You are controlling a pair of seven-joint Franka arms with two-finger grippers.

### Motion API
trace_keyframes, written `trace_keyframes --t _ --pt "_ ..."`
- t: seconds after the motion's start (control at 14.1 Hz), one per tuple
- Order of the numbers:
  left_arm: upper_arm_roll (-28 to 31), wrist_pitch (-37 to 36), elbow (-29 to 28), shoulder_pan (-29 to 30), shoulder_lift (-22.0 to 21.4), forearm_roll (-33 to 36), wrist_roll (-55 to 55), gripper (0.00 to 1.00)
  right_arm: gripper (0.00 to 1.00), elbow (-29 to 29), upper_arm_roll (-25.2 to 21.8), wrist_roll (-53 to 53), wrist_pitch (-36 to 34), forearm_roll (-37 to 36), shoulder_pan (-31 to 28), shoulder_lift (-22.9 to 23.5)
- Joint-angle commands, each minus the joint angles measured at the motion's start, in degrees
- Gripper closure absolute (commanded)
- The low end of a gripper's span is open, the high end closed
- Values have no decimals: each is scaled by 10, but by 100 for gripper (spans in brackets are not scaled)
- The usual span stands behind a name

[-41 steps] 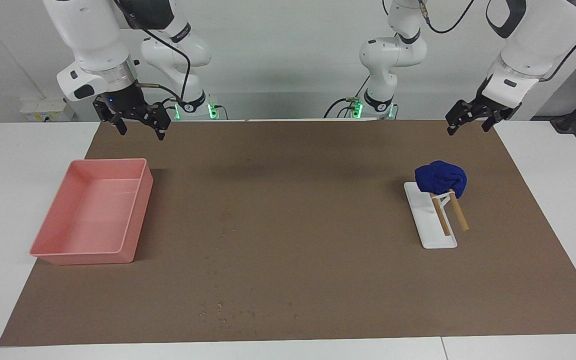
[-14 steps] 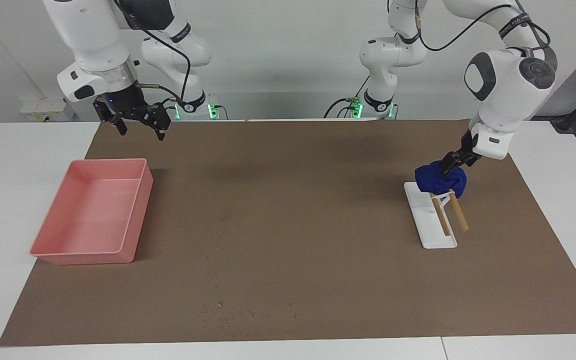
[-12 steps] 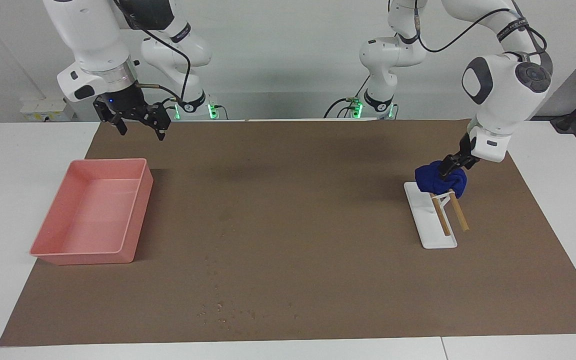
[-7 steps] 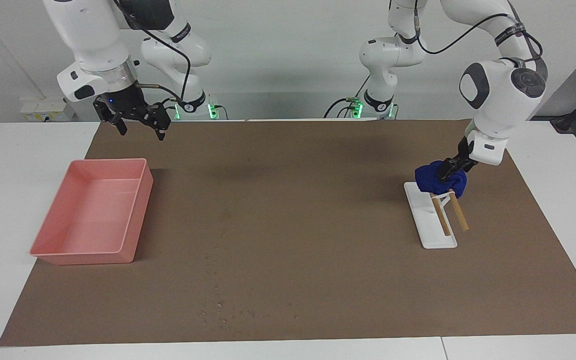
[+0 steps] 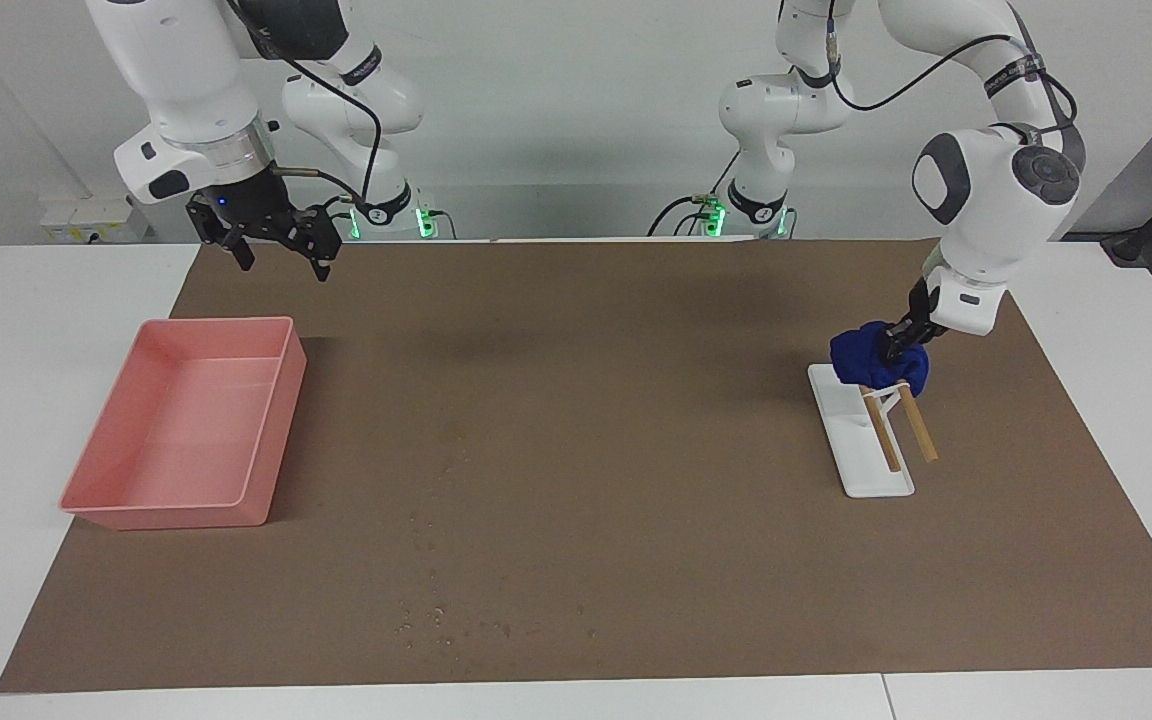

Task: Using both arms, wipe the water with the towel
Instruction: 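Reach the left gripper to the blue cloth and grasp it, then lift the blue cloth with the left gripper while the right gripper approaches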

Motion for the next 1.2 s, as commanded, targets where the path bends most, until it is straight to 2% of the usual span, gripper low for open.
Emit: trace_keyframes --t 0.0,0.21,0.5,0.71,0.92,1.13 --pt "-4 -51 36 2 3 11 -8 100 0 7 2 -15 -12 14 -8 2" --pt "-8 -115 86 2 9 16 -14 100 0 8 1 -17 -11 14 -9 2" --pt "-37 -180 154 -5 13 9 -114 100 0 7 1 -5 -4 15 -3 3" --pt "-88 -243 232 -5 35 -4 -217 100 0 8 5 84 23 27 -1 5" --pt "-130 -248 243 -5 34 -33 -357 100 0 7 5 226 34 83 4 7" --pt "-173 -238 255 -5 35 -47 -498 100 0 8 5 377 53 108 40 14"
